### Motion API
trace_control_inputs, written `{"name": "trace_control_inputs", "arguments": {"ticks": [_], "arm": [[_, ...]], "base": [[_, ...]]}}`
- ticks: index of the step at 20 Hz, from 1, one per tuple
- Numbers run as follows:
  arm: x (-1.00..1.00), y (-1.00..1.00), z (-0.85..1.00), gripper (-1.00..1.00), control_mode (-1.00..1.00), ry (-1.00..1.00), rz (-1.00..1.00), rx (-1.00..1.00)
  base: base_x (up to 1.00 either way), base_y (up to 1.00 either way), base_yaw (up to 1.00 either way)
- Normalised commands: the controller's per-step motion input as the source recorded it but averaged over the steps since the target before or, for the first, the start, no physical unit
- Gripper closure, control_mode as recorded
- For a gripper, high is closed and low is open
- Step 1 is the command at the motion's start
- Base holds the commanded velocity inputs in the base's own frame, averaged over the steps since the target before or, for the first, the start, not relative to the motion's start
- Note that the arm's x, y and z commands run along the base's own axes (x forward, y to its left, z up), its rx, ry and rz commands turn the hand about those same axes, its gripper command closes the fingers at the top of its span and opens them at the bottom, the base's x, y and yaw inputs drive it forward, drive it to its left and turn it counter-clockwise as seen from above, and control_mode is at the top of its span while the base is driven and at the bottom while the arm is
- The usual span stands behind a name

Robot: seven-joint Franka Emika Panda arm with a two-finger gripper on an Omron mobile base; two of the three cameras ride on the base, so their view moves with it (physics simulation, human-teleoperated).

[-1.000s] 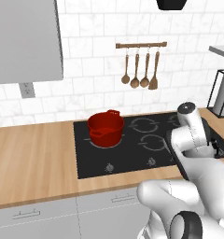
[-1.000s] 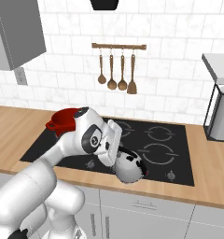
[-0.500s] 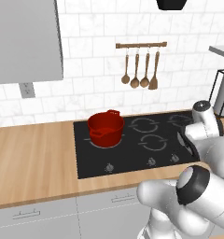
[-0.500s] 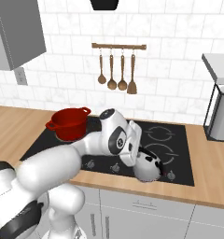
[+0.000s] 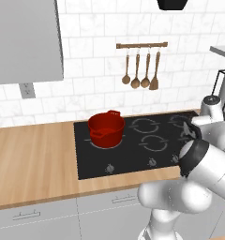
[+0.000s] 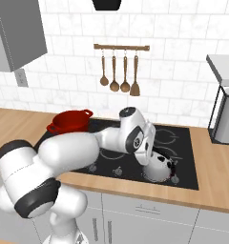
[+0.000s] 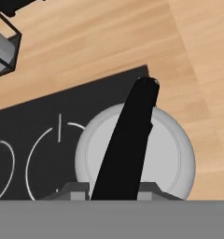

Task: Pick the kettle from the counter and place it on a stove burner. Then turn the burner on.

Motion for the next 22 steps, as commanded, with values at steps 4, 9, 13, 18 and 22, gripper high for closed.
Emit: {"name": "trace_control_inputs", "arguments": {"ticks": [4, 9, 13, 18, 22], "arm": [[0.35, -0.24, 0.07, 1.0, -1.0, 0.0, 0.0, 0.1], [0.41, -0.17, 0.01, 1.0, -1.0, 0.0, 0.0, 0.08], [0.48, -0.24, 0.0, 1.0, -1.0, 0.0, 0.0, 0.03], [0.51, -0.24, 0.0, 1.0, -1.0, 0.0, 0.0, 0.0], [0.51, -0.1, 0.0, 1.0, -1.0, 0.0, 0.0, 0.0]], "base": [[0.0, 0.0, 0.0], [0.0, 0.0, 0.0], [0.0, 0.0, 0.0], [0.0, 0.0, 0.0], [0.0, 0.0, 0.0]]}}
